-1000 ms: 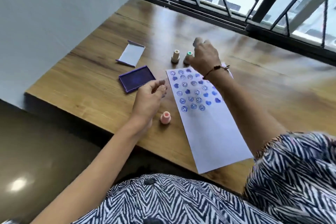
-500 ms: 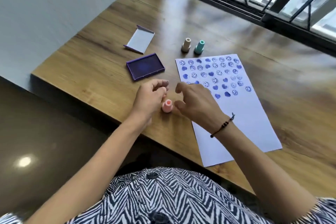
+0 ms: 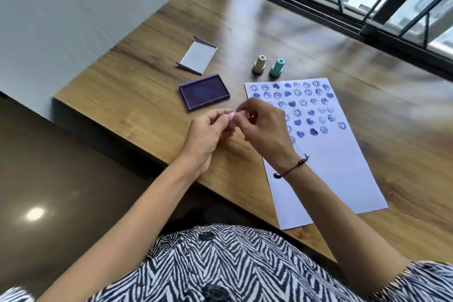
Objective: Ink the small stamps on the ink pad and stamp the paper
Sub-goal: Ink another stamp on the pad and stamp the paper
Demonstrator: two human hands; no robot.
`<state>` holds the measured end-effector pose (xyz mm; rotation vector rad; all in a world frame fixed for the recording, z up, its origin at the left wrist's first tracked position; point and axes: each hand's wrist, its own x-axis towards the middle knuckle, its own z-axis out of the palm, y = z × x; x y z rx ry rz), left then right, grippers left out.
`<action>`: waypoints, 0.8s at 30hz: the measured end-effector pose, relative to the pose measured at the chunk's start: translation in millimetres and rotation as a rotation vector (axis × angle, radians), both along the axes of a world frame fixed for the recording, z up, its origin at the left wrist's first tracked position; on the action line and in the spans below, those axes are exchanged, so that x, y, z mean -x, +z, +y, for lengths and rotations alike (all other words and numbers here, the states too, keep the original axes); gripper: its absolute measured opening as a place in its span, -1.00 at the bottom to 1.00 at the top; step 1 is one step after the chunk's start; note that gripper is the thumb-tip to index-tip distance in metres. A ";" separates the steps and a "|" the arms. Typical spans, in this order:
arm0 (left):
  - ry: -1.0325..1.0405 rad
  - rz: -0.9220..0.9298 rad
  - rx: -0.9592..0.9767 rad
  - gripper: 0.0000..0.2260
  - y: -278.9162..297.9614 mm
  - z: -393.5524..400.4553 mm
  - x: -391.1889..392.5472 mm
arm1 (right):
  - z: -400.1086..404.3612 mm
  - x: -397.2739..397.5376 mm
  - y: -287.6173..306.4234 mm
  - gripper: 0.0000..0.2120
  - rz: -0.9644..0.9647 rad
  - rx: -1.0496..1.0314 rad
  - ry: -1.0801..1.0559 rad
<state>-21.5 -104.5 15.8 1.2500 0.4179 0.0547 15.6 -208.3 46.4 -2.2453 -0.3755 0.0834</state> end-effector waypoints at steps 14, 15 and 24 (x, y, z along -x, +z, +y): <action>0.185 0.055 0.106 -0.85 7.6 37.2 -5.4 | 39.1 -30.1 1.6 -0.95 -0.194 -0.010 0.133; 0.190 0.054 0.104 -0.85 6.7 38.4 -5.0 | 45.8 -41.1 3.0 -0.93 -0.241 0.037 0.140; 0.256 0.036 0.053 -0.86 -5.5 32.5 -0.5 | 77.5 -77.3 -20.1 -0.86 -0.465 0.530 0.498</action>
